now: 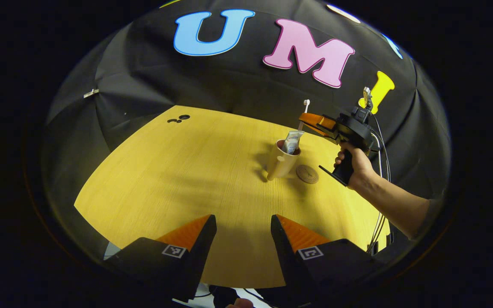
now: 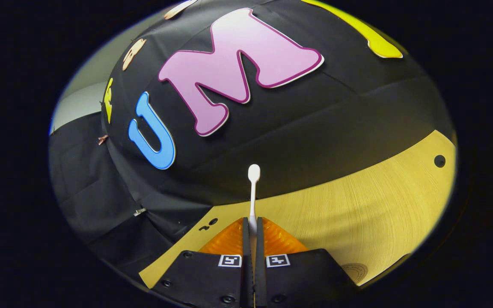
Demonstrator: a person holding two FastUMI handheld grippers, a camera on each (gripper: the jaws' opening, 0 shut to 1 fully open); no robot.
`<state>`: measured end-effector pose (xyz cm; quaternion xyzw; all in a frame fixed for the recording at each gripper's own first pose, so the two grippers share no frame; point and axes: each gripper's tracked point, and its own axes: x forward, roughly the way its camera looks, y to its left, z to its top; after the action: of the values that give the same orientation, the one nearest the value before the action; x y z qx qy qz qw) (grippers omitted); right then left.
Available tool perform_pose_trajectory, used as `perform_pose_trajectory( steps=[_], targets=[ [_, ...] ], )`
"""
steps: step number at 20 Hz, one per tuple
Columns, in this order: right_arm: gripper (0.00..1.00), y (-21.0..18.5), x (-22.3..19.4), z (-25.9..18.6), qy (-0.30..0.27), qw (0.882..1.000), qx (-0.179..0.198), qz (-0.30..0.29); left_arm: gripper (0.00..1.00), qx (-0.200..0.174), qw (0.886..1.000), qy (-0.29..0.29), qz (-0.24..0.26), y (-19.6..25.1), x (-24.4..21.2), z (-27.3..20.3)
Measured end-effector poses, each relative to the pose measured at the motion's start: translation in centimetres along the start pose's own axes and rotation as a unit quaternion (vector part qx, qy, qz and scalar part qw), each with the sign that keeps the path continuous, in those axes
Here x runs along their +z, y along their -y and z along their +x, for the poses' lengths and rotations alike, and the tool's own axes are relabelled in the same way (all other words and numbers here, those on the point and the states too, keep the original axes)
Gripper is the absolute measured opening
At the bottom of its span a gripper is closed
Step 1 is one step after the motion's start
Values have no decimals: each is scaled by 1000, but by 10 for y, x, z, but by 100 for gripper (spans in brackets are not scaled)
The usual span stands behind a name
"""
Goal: Put the toothbrush and toothpaste on the desktop into the cup, then pick up the cup and place it on the coaster on the desktop.
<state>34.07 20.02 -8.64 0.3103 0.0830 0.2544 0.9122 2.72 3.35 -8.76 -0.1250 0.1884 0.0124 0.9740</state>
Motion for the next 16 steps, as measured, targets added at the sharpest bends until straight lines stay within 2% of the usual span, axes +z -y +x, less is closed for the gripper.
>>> perform_pose_trajectory(
  steps=[8,16],
  targets=[
    [6,4,-35,2,-26,997,0,-76,80,14,1000,-7,5,-14,-11,-1],
    [12,3,-50,-29,-41,997,-22,-64,79,-3,1000,-14,-4,-18,-16,-2]
  ],
)
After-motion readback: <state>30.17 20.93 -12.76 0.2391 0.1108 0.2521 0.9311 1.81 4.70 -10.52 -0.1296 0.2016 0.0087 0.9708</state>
